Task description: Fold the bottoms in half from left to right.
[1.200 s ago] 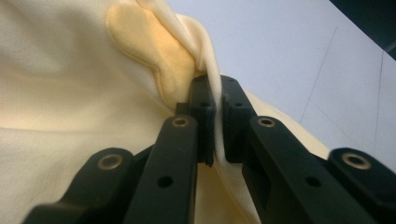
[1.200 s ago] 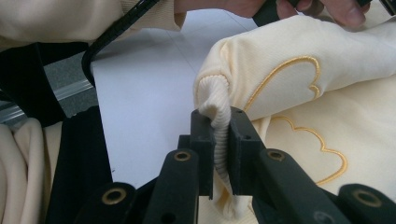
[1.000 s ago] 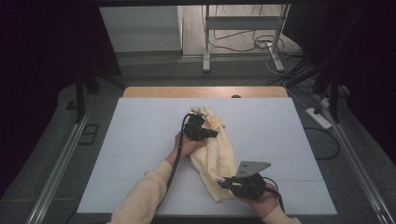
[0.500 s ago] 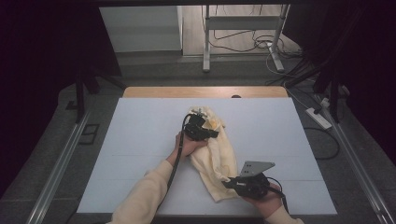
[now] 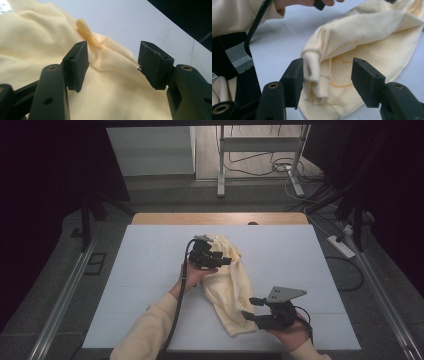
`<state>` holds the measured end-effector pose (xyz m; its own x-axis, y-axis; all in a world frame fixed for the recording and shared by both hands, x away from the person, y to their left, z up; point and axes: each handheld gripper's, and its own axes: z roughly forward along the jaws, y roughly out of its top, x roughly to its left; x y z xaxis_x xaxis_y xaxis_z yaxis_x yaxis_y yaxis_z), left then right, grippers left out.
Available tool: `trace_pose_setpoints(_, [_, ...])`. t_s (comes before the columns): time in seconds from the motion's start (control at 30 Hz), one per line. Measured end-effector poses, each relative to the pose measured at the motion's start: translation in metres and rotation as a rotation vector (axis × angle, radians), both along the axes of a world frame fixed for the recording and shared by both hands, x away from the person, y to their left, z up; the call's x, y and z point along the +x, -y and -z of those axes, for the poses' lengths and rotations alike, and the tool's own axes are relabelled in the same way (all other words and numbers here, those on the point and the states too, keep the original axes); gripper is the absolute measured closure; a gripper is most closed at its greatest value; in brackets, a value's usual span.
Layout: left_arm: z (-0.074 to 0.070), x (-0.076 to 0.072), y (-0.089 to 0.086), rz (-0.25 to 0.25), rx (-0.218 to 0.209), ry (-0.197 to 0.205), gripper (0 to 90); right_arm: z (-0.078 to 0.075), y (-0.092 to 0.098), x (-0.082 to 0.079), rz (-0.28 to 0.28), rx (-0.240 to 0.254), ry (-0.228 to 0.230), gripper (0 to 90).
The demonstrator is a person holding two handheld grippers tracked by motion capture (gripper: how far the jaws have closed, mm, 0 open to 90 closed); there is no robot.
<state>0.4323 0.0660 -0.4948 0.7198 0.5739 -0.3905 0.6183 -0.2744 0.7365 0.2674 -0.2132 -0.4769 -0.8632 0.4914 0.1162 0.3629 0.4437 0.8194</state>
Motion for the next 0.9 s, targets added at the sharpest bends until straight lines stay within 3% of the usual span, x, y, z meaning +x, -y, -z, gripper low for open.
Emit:
trace_pose_setpoints(0.27, [0.001, -0.01, -0.019, -0.002, 0.02, 0.015, 40.1, -0.011, 0.001, 0.011, 0.035, 0.011, -0.017, 39.8])
trace_pose_setpoints(0.4, [0.0, -0.014, -0.023, -0.009, 0.035, 0.026, 40.1, -0.018, -0.005, 0.018, 0.044, 0.008, -0.004, 39.1])
trace_pose_setpoints(0.9, [0.002, -0.02, -0.036, -0.014, 0.047, 0.038, 39.6, -0.021, -0.032, 0.071, 0.121, -0.007, -0.038, 38.4])
